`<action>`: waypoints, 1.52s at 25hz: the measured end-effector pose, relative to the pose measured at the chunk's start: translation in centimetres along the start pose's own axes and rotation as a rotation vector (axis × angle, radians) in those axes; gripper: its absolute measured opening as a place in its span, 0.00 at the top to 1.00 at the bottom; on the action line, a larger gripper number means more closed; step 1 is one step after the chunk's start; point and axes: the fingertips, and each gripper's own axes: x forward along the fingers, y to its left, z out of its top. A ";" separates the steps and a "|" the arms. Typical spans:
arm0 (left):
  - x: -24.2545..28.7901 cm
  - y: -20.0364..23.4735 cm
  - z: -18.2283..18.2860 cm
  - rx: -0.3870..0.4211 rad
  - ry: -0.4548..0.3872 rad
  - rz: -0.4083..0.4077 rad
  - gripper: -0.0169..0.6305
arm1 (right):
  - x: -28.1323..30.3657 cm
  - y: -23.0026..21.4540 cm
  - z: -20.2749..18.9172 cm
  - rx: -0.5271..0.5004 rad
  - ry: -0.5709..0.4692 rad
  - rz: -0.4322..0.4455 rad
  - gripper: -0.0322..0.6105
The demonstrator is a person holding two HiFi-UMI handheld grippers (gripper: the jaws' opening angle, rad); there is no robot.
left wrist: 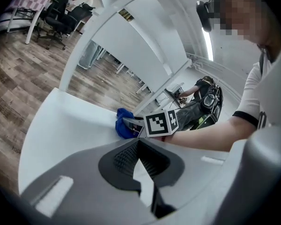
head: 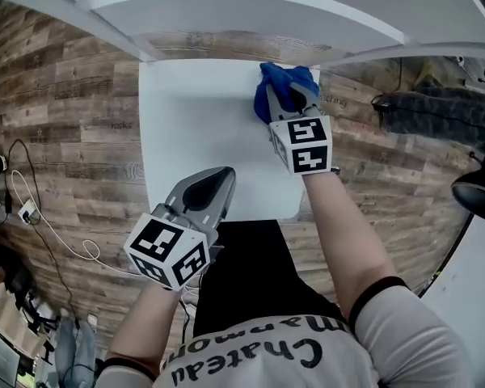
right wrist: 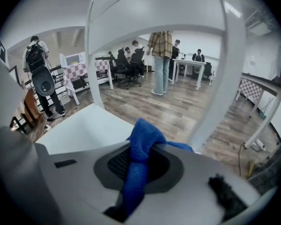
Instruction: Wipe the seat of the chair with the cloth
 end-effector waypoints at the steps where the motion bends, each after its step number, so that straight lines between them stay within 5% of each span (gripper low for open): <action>1: 0.6 -0.5 -0.3 0.004 0.008 -0.008 0.96 | -0.6 -1.1 -0.7 0.009 0.002 -0.018 0.88; 9: 1.1 -2.9 -0.4 -0.004 -0.029 -0.019 0.96 | -4.8 -7.6 -5.1 0.153 0.072 -0.144 0.88; 12: -0.6 -2.7 -0.5 -0.053 -0.050 0.020 0.96 | -7.1 -7.9 -5.2 0.216 0.088 -0.129 0.88; 16: -4.1 -2.5 0.3 -0.061 -0.073 0.069 0.96 | -9.6 -2.4 -3.1 0.162 0.073 0.020 0.88; 22: -10.0 0.9 1.5 -0.074 -0.175 0.228 0.96 | -8.4 13.2 3.1 -0.031 0.067 0.382 0.88; 27: -14.7 3.9 -0.1 -0.145 -0.230 0.307 0.96 | -8.5 25.7 10.1 -0.168 -0.086 0.644 0.88; 30: -16.9 5.5 -1.9 -0.187 -0.242 0.344 0.96 | -6.0 27.8 9.6 -0.269 -0.037 0.584 0.88; 32: -18.0 6.4 -2.9 -0.220 -0.253 0.359 0.96 | -3.8 26.4 8.3 -0.326 0.016 0.455 0.88; 35: -18.9 7.5 -3.8 -0.256 -0.270 0.365 0.96 | -2.4 22.6 9.3 -0.326 -0.038 0.249 0.89; 38: -18.7 8.4 -4.6 -0.273 -0.264 0.355 0.96 | -0.9 22.2 8.4 -0.353 0.006 0.220 0.89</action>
